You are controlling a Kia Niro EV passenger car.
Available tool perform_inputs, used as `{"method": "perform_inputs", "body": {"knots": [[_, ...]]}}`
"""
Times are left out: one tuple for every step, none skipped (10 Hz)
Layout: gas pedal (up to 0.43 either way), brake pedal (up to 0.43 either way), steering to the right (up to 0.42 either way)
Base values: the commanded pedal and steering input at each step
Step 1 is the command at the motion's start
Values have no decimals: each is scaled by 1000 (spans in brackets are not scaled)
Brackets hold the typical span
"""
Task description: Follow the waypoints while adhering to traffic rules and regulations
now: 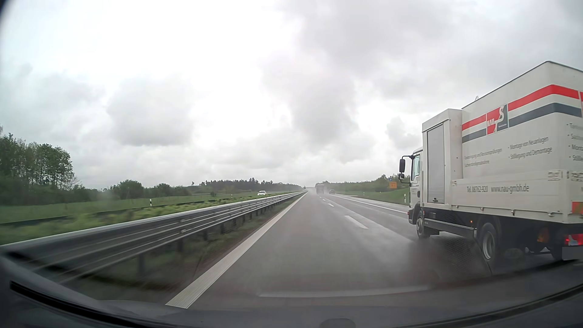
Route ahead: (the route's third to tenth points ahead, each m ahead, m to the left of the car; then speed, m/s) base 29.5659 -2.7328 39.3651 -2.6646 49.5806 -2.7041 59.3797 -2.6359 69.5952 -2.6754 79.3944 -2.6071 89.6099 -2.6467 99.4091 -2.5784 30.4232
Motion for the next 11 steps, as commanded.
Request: {"method": "perform_inputs", "body": {"knots": [[287, 0, 1], [287, 0, 0], [287, 0, 0], [287, 0, 0], [287, 0, -1], [287, 0, -1], [287, 0, -1], [287, 0, -1], [287, 0, -1], [287, 0, -1], [287, 0, -1]]}}
